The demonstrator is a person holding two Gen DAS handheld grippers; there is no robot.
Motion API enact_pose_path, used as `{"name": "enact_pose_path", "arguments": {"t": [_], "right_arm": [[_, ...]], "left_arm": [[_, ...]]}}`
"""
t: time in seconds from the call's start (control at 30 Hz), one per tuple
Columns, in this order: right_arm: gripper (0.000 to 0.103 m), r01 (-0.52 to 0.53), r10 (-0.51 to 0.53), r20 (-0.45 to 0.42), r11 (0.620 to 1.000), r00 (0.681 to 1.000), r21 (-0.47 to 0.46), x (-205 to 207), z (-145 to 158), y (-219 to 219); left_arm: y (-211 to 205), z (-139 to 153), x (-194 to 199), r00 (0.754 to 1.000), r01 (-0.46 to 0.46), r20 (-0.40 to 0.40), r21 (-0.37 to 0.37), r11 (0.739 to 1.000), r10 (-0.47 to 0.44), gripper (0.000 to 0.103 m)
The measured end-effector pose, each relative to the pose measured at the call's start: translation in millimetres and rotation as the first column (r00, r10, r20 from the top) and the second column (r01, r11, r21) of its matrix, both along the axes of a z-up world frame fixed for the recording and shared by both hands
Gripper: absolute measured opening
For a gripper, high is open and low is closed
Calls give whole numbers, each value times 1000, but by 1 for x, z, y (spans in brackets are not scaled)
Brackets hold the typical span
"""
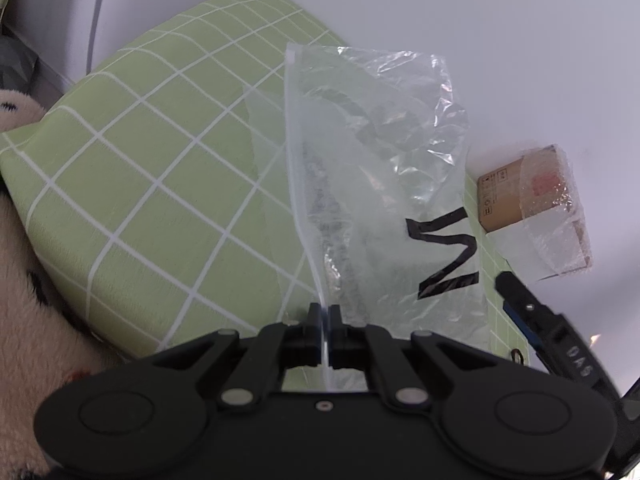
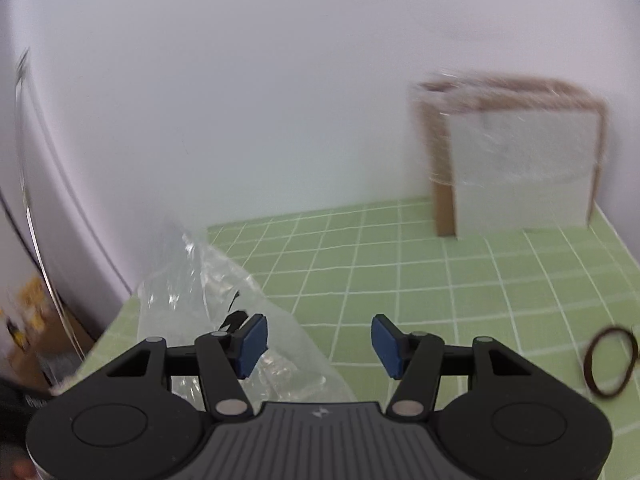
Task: Fold shopping bag
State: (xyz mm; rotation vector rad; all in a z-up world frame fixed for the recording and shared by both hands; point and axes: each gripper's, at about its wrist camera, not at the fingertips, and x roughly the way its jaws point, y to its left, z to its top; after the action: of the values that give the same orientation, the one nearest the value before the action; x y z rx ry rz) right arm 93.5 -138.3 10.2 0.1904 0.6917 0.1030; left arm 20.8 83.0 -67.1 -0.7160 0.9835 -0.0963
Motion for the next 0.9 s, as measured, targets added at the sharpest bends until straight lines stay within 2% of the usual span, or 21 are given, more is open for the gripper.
{"name": "enact_pose_path", "arguments": {"t": [0.07, 0.13, 0.27, 0.4, 0.53, 0.7, 0.73, 0.77, 0.83, 0.9], "right_arm": [[52, -40, 40, -3, 999, 999, -32, -1, -4, 8], [52, -43, 43, -24, 999, 999, -9, 1, -7, 9], [52, 0, 12, -72, 986, 997, 165, 7, -13, -9], [53, -4, 47, -140, 956, 989, 293, 20, -25, -24], [53, 17, 56, -190, 932, 980, 362, 27, -40, -36], [53, -15, 102, -199, 916, 975, 401, 30, -43, -45], [49, -18, 105, -197, 916, 975, 401, 29, -43, -46], [34, -29, 113, -194, 919, 975, 394, 27, -42, -46], [15, -61, 135, -182, 930, 974, 362, 26, -39, -41], [11, -67, 131, -163, 934, 978, 350, 23, -36, -38]], "left_arm": [[2, 0, -1, 1000, -6, -6, -9, 1000, 6, 2], [6, 0, -2, 1000, -15, -14, -17, 1000, 15, 2], [13, -2, -5, 999, -45, -27, -38, 998, 44, 2], [14, -3, -5, 998, -50, -30, -57, 997, 48, 2], [14, -1, -5, 999, -44, -25, -51, 998, 43, 2], [14, -1, -4, 999, -31, -19, -40, 999, 30, 2], [14, -1, -4, 999, -28, -18, -36, 999, 28, 2], [14, -1, -4, 1000, -26, -17, -33, 999, 25, 2], [14, 0, -5, 1000, -22, -16, -27, 999, 22, 2], [14, 0, -5, 1000, -19, -14, -21, 1000, 19, 2]]}}
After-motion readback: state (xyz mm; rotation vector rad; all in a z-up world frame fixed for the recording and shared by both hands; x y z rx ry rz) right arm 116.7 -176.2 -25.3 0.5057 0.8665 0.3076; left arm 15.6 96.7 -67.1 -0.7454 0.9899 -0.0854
